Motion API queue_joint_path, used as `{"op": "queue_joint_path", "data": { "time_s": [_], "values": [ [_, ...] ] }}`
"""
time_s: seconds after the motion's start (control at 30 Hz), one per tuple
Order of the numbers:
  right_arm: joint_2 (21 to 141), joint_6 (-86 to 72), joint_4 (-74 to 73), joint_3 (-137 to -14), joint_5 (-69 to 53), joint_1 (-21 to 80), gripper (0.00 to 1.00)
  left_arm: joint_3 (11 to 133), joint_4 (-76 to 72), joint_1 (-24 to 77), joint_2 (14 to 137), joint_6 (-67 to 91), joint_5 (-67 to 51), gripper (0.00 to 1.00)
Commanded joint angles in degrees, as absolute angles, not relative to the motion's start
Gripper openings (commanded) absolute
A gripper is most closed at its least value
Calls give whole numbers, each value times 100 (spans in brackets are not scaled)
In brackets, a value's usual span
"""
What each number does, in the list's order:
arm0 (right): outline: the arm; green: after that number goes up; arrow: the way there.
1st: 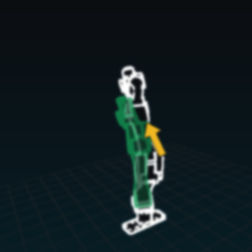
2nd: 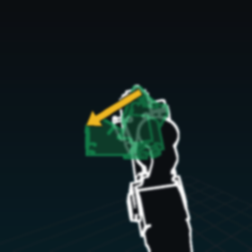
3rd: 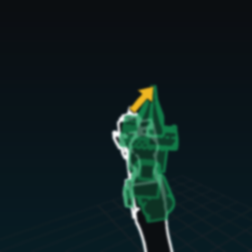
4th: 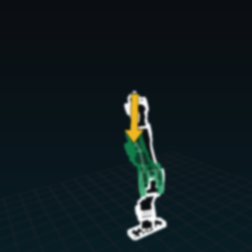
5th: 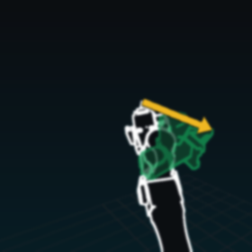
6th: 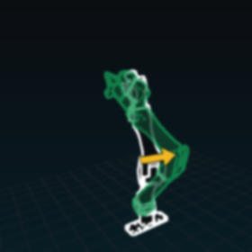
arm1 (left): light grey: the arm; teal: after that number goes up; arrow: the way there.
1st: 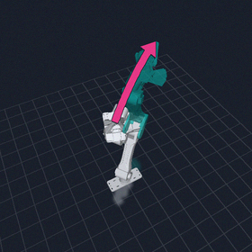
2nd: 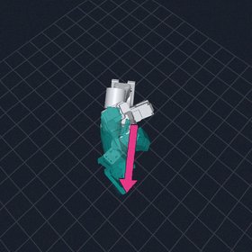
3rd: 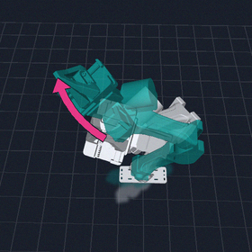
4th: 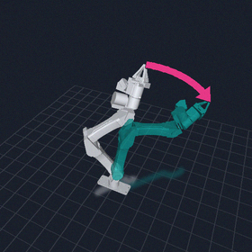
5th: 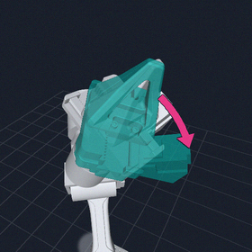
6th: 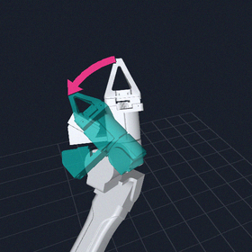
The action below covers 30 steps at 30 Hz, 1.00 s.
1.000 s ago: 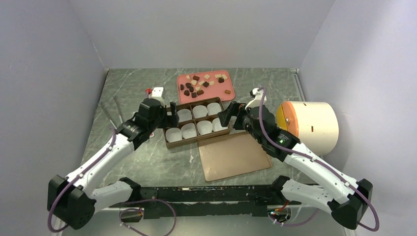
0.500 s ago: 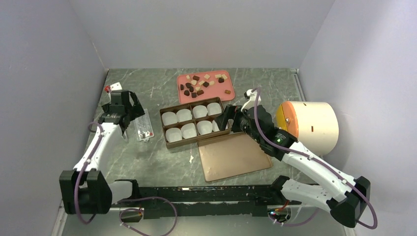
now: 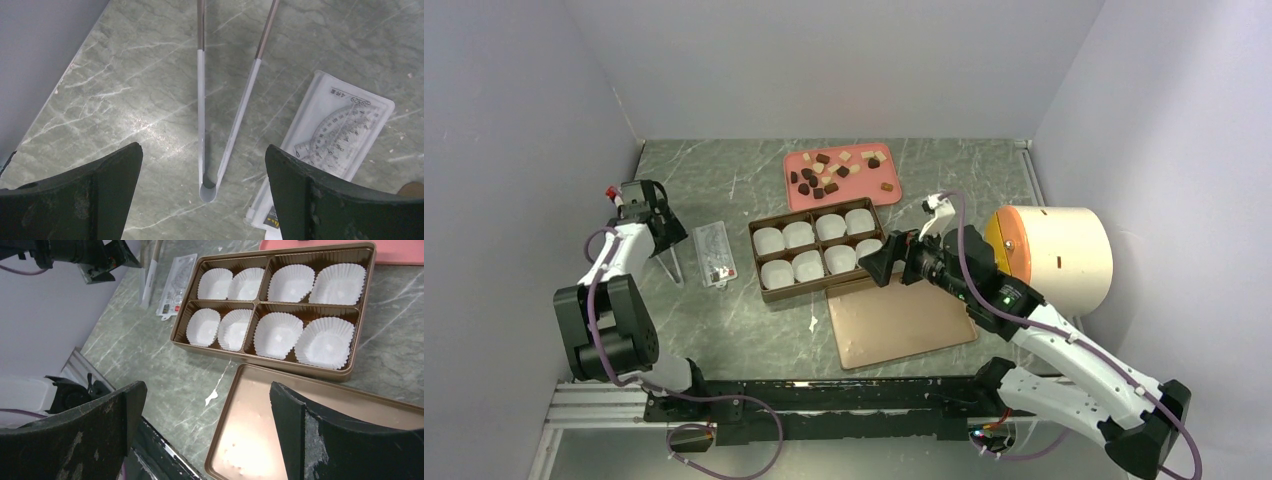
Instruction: Pack the chocolate
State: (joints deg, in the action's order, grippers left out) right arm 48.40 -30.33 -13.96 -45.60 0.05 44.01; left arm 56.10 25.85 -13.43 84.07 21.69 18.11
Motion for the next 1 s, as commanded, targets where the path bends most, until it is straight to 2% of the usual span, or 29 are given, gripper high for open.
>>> {"op": "queue_joint_path", "data": {
  "time_s": [0.0,0.17,0.33,0.53,0.77,0.97],
  "values": [
    [4914,-2782,-1479,-4927,-271,4388,100,5832,2276,-1540,8507,1914,1480,97],
    [4924,-2716,-1680,-5267,-250,4384,100,5833,2058,-1827,8739,1827,969,97],
    [4812,-2803,-1520,-5256,-275,4383,100,6022,2070,-1838,9292,1986,912,97],
    [4948,-2769,-1539,-5357,-284,4386,100,6013,1813,-1837,9351,2171,818,97],
    [4764,-2882,-1191,-4917,-468,4387,100,6038,1703,-1837,9737,2233,472,97],
    [4538,-2853,-977,-4610,-554,4388,100,6008,1706,-1837,9837,2239,707,97]
  ]
}}
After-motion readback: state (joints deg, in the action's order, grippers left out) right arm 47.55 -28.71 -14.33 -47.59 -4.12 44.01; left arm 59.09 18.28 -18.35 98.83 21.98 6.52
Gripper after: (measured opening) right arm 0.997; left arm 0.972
